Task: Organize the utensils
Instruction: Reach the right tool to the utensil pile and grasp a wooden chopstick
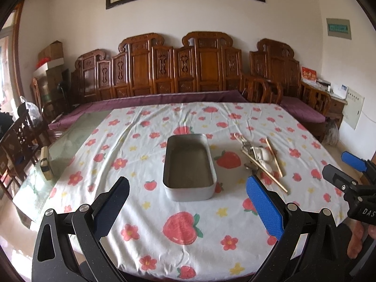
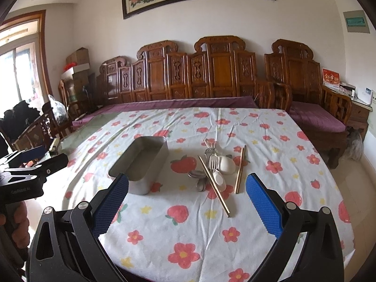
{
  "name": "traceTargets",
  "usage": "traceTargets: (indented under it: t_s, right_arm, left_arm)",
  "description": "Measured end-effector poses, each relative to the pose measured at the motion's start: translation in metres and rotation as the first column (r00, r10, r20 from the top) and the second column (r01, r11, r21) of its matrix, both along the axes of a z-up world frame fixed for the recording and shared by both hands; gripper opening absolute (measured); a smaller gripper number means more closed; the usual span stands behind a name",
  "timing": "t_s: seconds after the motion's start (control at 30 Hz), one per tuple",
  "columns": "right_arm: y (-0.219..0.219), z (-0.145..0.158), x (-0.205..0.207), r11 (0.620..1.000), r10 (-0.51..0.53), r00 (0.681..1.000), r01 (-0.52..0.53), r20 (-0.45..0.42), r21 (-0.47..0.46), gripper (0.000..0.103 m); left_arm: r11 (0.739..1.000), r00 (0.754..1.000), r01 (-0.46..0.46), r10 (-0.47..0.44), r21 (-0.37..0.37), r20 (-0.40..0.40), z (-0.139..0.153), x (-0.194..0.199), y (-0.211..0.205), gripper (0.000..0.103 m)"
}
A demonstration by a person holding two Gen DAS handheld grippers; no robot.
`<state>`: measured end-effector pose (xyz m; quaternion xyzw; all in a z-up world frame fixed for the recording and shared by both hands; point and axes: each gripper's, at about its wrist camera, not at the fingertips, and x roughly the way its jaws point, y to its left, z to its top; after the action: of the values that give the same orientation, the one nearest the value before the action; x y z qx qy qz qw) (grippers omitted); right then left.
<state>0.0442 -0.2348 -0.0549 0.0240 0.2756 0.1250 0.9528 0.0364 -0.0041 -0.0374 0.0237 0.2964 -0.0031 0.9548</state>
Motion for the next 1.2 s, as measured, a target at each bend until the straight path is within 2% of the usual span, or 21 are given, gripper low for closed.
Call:
traceTargets:
  t_s: [0.2,0.3,0.57,0.63,0.77,1.0,1.2]
  right_arm:
    - [-0.003,-0.012,0.017,1.000,0.012,1.000,-0.012,-0.026,-0.025,0.097]
    - [-0.005,-0.019,0.026,0.999,0.019,0.999,-0.021,-0.045,-0.039,0.091]
    - [-0.016,-0.051,0.063,0.997,0.037,0.988,-0.047,-0.147,-0.068,0.063]
    - [-0.020,-0.060,0.077,0.995,0.050,0.983,-0.064,-0.179,-0.072,0.050]
    - [-0.024,-0.079,0.104,0.991,0.081,0.967,-0.105,-0.243,-0.086,0.046]
    - [-0.030,-0.117,0.133,0.970,0.143,0.926,-0.201,-0.349,-0.137,0.030]
    - [-0.041,-0.139,0.142,0.966,0.171,0.902,-0.232,-0.397,-0.112,0.027]
  left_arm:
    - [1.000,0.999,0.015,-0.015,-0.004,-0.034,-0.016,0.015,-0.003,0.097]
    - [1.000,0.998,0.028,-0.028,-0.005,-0.052,-0.023,0.024,-0.006,0.097]
    - [0.998,0.994,0.063,-0.063,-0.003,-0.092,-0.041,0.047,-0.021,0.097]
    - [0.997,0.992,0.071,-0.071,-0.002,-0.100,-0.046,0.051,-0.024,0.097]
    - [0.996,0.988,0.089,-0.089,-0.006,-0.127,-0.056,0.061,-0.032,0.097]
    - [0.993,0.979,0.122,-0.119,0.008,-0.165,-0.068,0.071,-0.047,0.097]
    - [0.991,0.970,0.136,-0.130,0.014,-0.206,-0.081,0.080,-0.060,0.097]
